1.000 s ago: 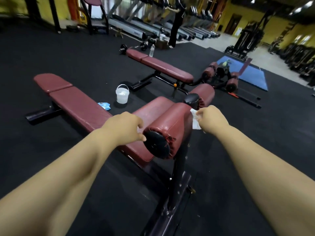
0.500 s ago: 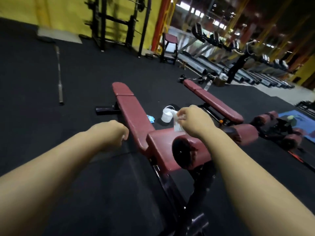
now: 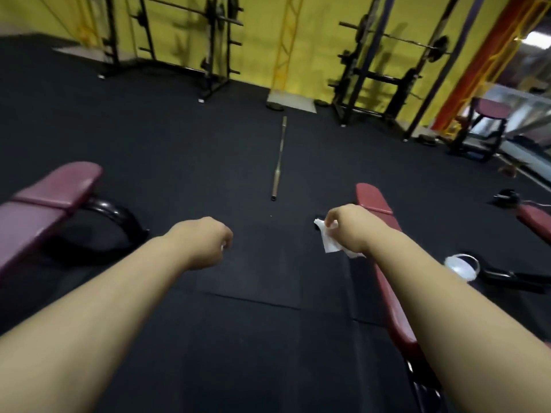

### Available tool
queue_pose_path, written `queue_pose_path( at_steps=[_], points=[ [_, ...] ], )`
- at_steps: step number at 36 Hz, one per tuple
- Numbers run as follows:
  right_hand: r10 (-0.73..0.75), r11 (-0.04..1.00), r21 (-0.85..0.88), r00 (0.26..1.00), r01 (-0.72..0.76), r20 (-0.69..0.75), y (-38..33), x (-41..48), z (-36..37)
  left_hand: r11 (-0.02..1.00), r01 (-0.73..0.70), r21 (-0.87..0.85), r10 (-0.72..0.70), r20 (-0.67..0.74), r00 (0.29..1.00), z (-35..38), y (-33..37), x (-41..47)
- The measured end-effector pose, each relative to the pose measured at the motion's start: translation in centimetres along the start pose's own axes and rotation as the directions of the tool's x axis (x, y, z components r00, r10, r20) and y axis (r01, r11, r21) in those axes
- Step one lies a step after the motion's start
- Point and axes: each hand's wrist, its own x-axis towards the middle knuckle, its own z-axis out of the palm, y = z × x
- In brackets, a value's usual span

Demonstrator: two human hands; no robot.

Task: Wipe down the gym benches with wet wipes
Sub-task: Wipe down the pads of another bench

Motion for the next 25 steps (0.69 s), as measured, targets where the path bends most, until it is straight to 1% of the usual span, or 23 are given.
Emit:
queue_pose_path(
  at_steps=[1, 2, 6, 11, 14, 19, 22, 25],
  points=[
    [-0.023, 1.0, 0.008, 1.0, 0.023, -0.006, -1.7, 1.9, 0.2, 1.0, 0.01, -0.004, -0.01, -0.017, 1.0, 0.1, -2.0, 0.7],
    [-0.047, 0.999, 0.015, 0.999, 0.047, -0.007, -3.4, 3.8, 0.4, 1.0, 0.029, -0.006, -0.029, 0.004, 1.0, 0.1, -3.4, 1.0],
    [-0.149, 0.989, 0.007, 0.988, 0.149, 0.023, -10.6, 10.3, 1.1, 0.991, 0.132, -0.026, -0.132, 0.006, 0.991, -1.2, -11.4, 2.4],
    [-0.238, 0.964, -0.086, 0.96, 0.253, 0.15, -19.1, 16.6, 1.7, 0.963, 0.262, -0.065, -0.26, 0.036, 0.965, -1.3, -19.8, 4.0],
    [-0.305, 0.946, -0.058, 0.934, 0.32, 0.183, -23.3, 20.4, 2.9, 0.941, 0.327, -0.086, -0.324, 0.046, 0.945, -0.9, -24.0, 4.9],
    [-0.398, 0.91, -0.021, 0.886, 0.414, 0.239, -28.9, 26.0, 4.5, 0.879, 0.453, -0.152, -0.446, 0.078, 0.892, 0.0, -30.3, 6.4],
    [-0.414, 0.891, -0.075, 0.869, 0.448, 0.271, -31.9, 30.6, 5.7, 0.835, 0.523, -0.17, -0.513, 0.1, 0.853, 0.5, -33.8, 8.3],
    [-0.427, 0.857, -0.135, 0.833, 0.497, 0.351, -34.5, 36.0, 6.4, 0.786, 0.589, -0.187, -0.579, 0.112, 0.808, 0.8, -36.8, 10.9]
  ],
)
